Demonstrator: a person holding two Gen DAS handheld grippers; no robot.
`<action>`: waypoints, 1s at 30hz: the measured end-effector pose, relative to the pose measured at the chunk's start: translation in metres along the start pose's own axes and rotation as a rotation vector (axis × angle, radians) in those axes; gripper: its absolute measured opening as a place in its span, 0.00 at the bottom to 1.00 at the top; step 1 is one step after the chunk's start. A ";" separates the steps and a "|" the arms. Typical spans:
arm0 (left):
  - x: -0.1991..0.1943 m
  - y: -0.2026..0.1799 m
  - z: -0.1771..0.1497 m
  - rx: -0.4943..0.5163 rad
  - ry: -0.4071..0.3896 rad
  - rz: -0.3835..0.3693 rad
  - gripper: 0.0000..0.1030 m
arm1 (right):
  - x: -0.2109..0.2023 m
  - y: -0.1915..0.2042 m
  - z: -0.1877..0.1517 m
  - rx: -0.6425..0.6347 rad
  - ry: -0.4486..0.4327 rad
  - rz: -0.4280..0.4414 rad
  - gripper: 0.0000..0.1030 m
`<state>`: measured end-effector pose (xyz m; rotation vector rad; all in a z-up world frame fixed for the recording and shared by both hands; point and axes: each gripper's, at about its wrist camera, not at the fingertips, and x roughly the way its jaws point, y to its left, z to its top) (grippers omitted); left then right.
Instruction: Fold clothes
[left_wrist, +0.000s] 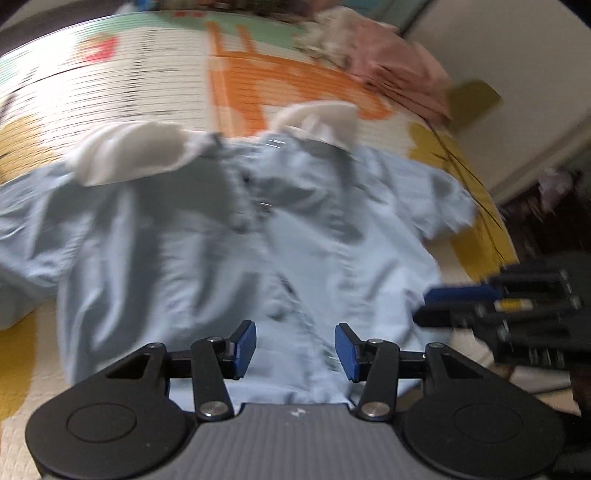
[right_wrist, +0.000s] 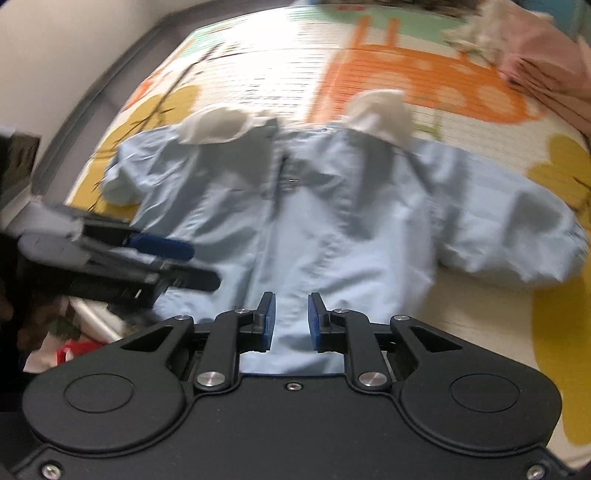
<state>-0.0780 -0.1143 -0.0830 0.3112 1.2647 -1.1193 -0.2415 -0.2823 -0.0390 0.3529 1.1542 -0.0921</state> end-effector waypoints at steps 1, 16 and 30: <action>0.003 -0.005 0.000 0.025 0.009 -0.009 0.49 | -0.002 -0.005 -0.003 0.017 -0.002 -0.011 0.17; 0.031 -0.040 -0.008 0.185 0.130 -0.052 0.52 | 0.003 -0.046 -0.051 0.183 0.035 -0.057 0.33; 0.052 -0.026 -0.015 0.156 0.220 -0.021 0.57 | 0.035 -0.059 -0.062 0.281 0.055 -0.043 0.11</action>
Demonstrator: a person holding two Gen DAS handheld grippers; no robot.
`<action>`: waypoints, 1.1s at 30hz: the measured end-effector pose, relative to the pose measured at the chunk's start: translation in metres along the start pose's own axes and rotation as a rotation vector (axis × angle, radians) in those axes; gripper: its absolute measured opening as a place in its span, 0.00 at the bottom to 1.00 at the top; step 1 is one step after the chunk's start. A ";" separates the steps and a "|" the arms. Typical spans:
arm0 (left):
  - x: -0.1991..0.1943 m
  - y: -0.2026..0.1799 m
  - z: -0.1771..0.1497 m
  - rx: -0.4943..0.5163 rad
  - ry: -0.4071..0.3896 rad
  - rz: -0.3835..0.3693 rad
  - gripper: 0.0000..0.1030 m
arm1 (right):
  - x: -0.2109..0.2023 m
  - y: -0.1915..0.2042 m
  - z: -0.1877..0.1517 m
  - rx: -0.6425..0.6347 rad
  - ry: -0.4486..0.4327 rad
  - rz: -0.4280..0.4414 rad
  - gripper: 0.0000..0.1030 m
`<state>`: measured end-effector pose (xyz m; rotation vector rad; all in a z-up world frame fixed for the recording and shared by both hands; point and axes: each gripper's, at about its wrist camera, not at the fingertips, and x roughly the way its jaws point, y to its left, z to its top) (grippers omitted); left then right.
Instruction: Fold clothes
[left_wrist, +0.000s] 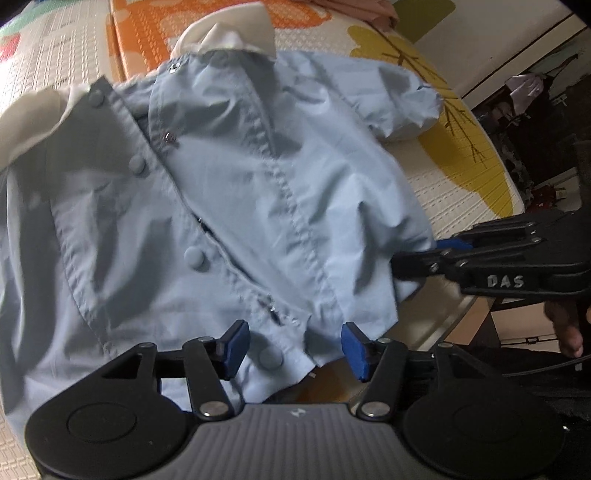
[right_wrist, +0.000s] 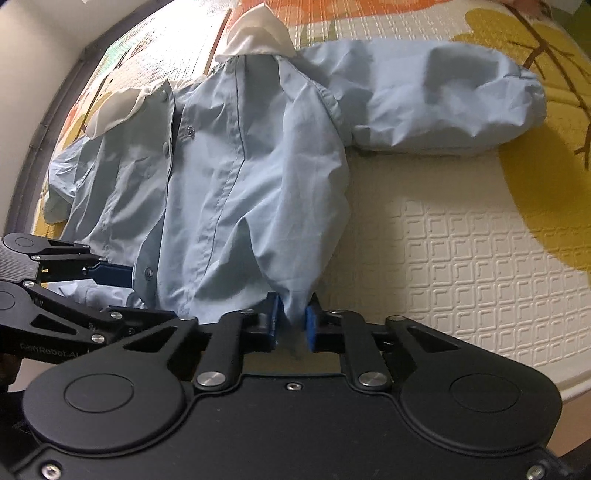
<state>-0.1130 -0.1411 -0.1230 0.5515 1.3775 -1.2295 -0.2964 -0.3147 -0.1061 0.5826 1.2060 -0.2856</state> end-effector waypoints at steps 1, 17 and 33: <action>0.001 0.002 -0.001 -0.001 0.005 0.002 0.58 | -0.001 0.000 0.000 -0.006 -0.003 -0.009 0.09; 0.006 0.007 -0.012 0.021 0.046 0.039 0.62 | -0.025 -0.032 0.015 0.073 -0.043 -0.151 0.05; 0.003 0.002 -0.010 0.026 0.051 0.063 0.63 | -0.027 -0.031 0.007 0.070 -0.074 -0.106 0.27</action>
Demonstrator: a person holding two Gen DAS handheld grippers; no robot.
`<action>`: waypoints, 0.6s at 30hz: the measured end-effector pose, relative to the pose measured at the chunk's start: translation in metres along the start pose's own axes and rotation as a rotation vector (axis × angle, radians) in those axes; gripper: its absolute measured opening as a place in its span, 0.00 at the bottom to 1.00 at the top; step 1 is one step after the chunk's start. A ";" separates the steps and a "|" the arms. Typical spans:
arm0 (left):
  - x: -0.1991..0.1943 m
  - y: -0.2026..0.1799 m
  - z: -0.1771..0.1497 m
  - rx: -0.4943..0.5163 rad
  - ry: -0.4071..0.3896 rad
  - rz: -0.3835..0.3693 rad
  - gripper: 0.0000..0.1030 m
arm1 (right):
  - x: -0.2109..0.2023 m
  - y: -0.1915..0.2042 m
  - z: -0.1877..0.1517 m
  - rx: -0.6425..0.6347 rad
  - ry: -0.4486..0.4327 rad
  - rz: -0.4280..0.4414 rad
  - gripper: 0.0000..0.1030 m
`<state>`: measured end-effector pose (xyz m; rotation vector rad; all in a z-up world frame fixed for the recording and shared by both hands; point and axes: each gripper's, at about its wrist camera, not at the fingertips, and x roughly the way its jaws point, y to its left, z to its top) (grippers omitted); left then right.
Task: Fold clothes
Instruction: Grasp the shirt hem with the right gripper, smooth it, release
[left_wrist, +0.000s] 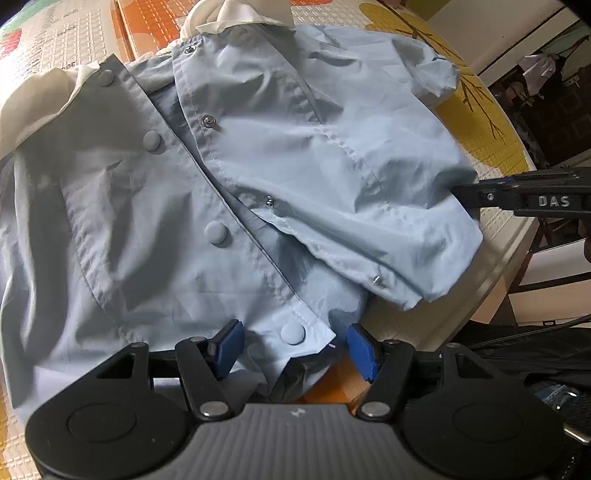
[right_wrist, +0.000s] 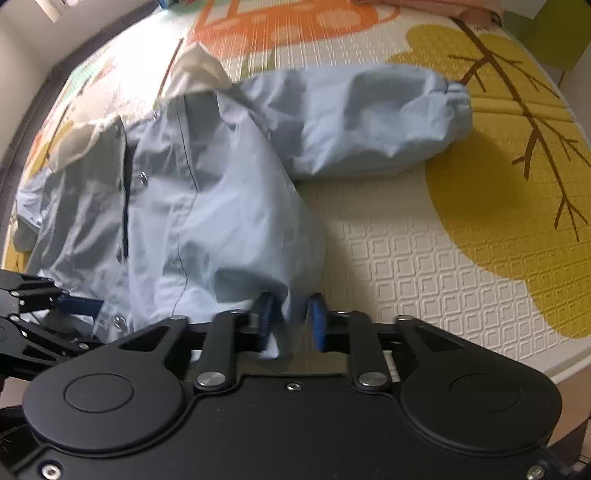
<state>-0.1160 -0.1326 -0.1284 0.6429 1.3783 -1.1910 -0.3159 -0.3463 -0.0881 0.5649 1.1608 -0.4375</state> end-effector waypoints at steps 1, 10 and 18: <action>-0.002 -0.001 0.001 0.002 -0.004 0.000 0.63 | -0.004 0.000 0.001 0.002 -0.014 0.003 0.31; -0.031 -0.008 0.014 -0.001 -0.086 -0.111 0.63 | -0.032 -0.005 -0.003 0.000 -0.050 0.029 0.33; -0.028 -0.011 0.022 -0.017 -0.070 -0.149 0.64 | -0.028 -0.010 -0.028 0.006 0.013 0.053 0.33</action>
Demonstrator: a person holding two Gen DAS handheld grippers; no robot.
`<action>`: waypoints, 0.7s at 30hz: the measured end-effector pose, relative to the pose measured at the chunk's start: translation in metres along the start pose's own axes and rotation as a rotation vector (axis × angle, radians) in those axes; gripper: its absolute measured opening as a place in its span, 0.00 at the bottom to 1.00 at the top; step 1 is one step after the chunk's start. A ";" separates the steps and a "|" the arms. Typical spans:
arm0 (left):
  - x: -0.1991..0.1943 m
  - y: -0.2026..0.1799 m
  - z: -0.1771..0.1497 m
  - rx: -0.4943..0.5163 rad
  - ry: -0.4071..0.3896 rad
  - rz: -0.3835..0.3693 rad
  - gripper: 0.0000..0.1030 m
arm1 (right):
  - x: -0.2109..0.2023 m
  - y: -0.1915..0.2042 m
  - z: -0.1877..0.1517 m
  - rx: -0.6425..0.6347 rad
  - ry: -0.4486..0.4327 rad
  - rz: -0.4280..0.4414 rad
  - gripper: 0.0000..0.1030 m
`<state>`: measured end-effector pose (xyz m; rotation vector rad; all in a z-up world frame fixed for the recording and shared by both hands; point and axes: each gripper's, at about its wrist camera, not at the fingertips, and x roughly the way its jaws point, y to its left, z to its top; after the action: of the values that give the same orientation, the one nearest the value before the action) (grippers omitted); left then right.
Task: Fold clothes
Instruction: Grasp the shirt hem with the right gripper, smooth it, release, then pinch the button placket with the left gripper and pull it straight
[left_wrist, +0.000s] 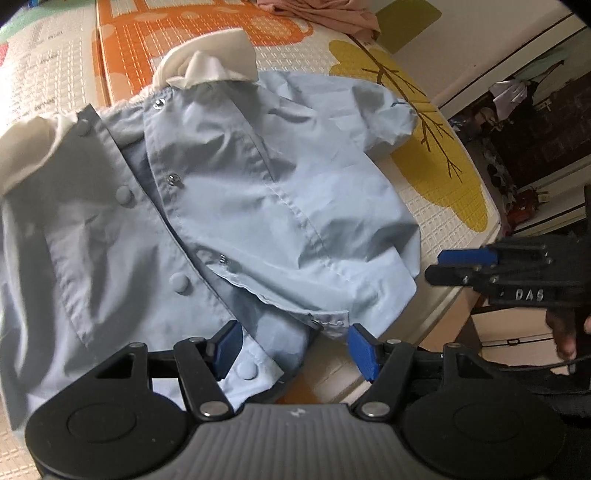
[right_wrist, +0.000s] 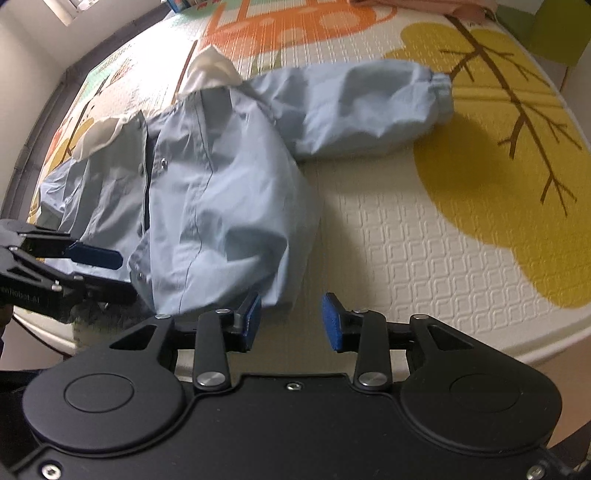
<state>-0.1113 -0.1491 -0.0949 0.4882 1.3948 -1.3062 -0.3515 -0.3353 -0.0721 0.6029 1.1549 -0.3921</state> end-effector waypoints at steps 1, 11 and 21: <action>0.001 -0.001 0.000 -0.002 0.000 -0.019 0.64 | 0.002 0.000 -0.003 0.003 0.005 0.003 0.33; 0.011 -0.007 0.009 -0.006 0.034 -0.028 0.64 | 0.017 -0.001 -0.014 0.006 0.044 0.008 0.33; 0.030 0.011 0.017 -0.127 0.060 -0.011 0.58 | 0.038 0.009 -0.016 -0.031 0.044 0.011 0.33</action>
<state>-0.1036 -0.1713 -0.1223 0.4369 1.5219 -1.2119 -0.3437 -0.3176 -0.1100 0.5932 1.1972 -0.3529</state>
